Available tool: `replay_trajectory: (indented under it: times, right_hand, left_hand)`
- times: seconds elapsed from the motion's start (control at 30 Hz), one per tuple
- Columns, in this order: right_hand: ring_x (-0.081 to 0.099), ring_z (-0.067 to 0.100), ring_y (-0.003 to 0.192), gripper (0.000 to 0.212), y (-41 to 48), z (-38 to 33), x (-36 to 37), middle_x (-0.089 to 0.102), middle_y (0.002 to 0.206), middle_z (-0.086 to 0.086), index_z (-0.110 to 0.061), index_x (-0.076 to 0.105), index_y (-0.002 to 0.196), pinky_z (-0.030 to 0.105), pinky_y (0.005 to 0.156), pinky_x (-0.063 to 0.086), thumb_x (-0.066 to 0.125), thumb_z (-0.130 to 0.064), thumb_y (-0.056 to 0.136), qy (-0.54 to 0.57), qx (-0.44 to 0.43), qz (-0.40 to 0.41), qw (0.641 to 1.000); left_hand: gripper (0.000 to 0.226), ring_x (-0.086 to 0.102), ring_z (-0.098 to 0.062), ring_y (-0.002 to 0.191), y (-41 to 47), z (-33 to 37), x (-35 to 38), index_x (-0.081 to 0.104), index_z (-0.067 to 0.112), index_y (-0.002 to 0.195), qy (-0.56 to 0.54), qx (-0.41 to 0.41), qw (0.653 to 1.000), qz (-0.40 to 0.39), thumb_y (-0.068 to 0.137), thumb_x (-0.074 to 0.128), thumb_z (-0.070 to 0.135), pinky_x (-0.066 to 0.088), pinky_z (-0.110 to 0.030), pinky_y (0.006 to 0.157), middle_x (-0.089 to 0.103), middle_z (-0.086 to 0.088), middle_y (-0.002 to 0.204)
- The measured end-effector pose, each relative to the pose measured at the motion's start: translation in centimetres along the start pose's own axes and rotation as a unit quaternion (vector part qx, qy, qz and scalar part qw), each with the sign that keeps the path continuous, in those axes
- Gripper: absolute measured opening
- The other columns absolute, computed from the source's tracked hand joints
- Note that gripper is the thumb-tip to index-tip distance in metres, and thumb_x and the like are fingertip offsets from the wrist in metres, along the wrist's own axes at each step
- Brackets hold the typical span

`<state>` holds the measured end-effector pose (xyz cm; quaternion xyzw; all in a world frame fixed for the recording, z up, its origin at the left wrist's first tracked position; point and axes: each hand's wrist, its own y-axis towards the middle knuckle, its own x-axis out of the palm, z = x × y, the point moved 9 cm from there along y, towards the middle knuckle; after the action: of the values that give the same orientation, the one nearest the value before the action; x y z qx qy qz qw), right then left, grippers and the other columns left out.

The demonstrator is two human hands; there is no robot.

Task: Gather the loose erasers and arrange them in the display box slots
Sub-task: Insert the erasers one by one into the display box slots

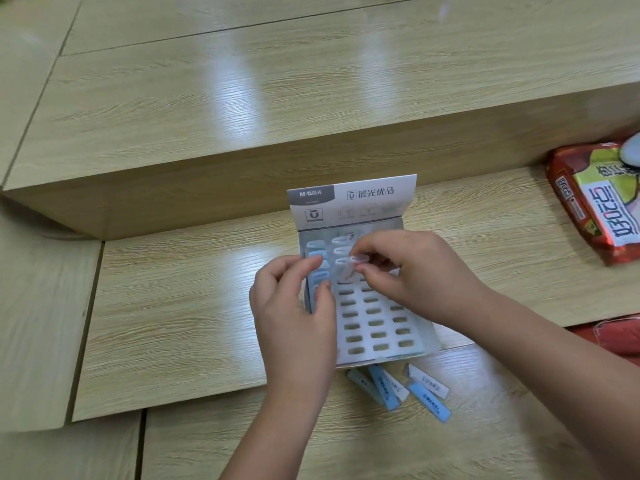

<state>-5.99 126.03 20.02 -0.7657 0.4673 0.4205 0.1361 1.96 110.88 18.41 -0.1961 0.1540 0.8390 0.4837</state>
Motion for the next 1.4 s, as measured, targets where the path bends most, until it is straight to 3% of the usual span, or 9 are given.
replay_trajectory:
  times: [0.27, 0.33, 0.47, 0.6, 0.7, 0.9, 1.07, 1.27, 1.4]
  right_hand:
    - [0.064, 0.019, 0.064, 0.022, 0.3, -1.5, 1.1, 0.067, 0.076, -0.007, -0.020, 0.065, 0.089, 0.027, 0.052, 0.048, 0.049, -0.035, 0.087, -0.132, -0.074, -0.018, 0.988]
    - [0.063, 0.025, 0.061, 0.011, 0.0, -1.8, 1.8, 0.066, 0.075, -0.003, -0.020, 0.063, 0.093, 0.033, 0.046, 0.049, 0.059, -0.027, 0.086, -0.178, -0.095, -0.027, 0.979]
    - [0.061, 0.024, 0.056, 0.037, -0.3, -1.3, 2.9, 0.063, 0.069, -0.006, -0.023, 0.057, 0.097, 0.028, 0.040, 0.041, 0.080, -0.014, 0.069, -0.243, -0.087, -0.046, 0.965]
    - [0.058, 0.023, 0.053, 0.031, -0.1, -1.7, 2.9, 0.060, 0.065, -0.006, -0.023, 0.061, 0.087, 0.024, 0.041, 0.030, 0.080, -0.015, 0.065, -0.268, -0.092, -0.060, 0.957]
    - [0.065, 0.022, 0.067, 0.013, -0.4, -1.9, 2.3, 0.067, 0.077, -0.007, -0.027, 0.066, 0.094, 0.026, 0.047, 0.041, 0.068, -0.028, 0.082, -0.257, -0.082, -0.068, 0.960]
    - [0.065, 0.012, 0.102, 0.017, -6.2, -1.2, -4.3, 0.071, 0.107, -0.006, -0.015, 0.073, 0.105, 0.028, 0.089, 0.049, 0.061, -0.018, 0.093, -0.048, 0.011, 0.160, 0.986]
    - [0.059, 0.011, 0.092, 0.013, -16.3, 0.6, -4.0, 0.063, 0.095, -0.005, -0.006, 0.070, 0.098, 0.021, 0.086, 0.042, 0.061, -0.004, 0.089, -0.021, 0.130, 0.269, 0.954]
    - [0.059, 0.002, 0.087, 0.017, -23.2, 6.0, 7.9, 0.059, 0.103, -0.016, -0.027, 0.064, 0.108, 0.032, 0.070, 0.054, 0.061, -0.029, 0.092, 0.005, 0.324, 0.086, 0.942]
    - [0.061, 0.018, 0.101, 0.033, -21.2, 7.4, 13.8, 0.063, 0.110, -0.009, -0.031, 0.061, 0.116, 0.033, 0.074, 0.053, 0.055, -0.047, 0.088, -0.059, 0.311, -0.031, 0.948]
  left_hand:
    - [0.034, 0.048, -0.005, 0.123, -0.2, -0.7, 1.0, 0.067, 0.027, 0.119, -0.016, -0.015, 1.000, -0.016, 0.091, 0.063, 0.010, 0.048, -0.035, 0.101, 0.046, 0.022, 0.122]
    - [0.035, 0.049, -0.005, 0.122, -0.1, -0.7, 1.0, 0.066, 0.027, 0.121, -0.017, -0.016, 1.000, -0.015, 0.091, 0.063, 0.010, 0.050, -0.038, 0.099, 0.045, 0.025, 0.121]
    - [0.036, 0.049, -0.006, 0.122, -0.1, -0.7, 1.1, 0.064, 0.026, 0.124, -0.022, -0.019, 0.999, -0.018, 0.091, 0.062, 0.011, 0.052, -0.040, 0.097, 0.045, 0.027, 0.120]
    - [0.035, 0.048, -0.004, 0.121, -0.1, -0.8, 1.1, 0.065, 0.024, 0.123, -0.021, -0.022, 0.999, -0.015, 0.090, 0.063, 0.012, 0.051, -0.038, 0.098, 0.045, 0.022, 0.119]
    - [0.035, 0.049, -0.002, 0.120, -0.1, -0.9, 1.1, 0.066, 0.025, 0.120, -0.040, -0.031, 0.998, -0.024, 0.089, 0.064, 0.011, 0.050, -0.036, 0.100, 0.047, 0.020, 0.120]
    - [0.033, 0.056, -0.002, 0.116, -2.1, -1.8, -1.9, 0.065, 0.036, 0.109, -0.076, -0.005, 0.997, -0.034, 0.093, 0.062, 0.007, 0.048, -0.014, 0.088, 0.056, 0.014, 0.126]
    - [0.017, 0.062, -0.009, 0.088, -8.6, -4.2, -3.7, 0.066, 0.029, 0.097, -0.102, -0.006, 0.995, -0.005, 0.091, 0.058, 0.016, 0.046, -0.014, 0.077, 0.061, 0.008, 0.103]
    - [0.020, 0.063, -0.007, 0.079, -13.1, -12.3, 4.1, 0.071, 0.025, 0.102, 0.027, -0.090, 0.977, -0.191, 0.089, 0.066, 0.010, 0.052, -0.025, 0.074, 0.062, 0.009, 0.101]
    - [0.034, 0.064, -0.014, 0.096, -12.9, -13.9, 9.0, 0.069, 0.022, 0.120, 0.172, -0.013, 0.949, -0.263, 0.087, 0.063, 0.015, 0.051, -0.026, 0.082, 0.062, 0.000, 0.120]
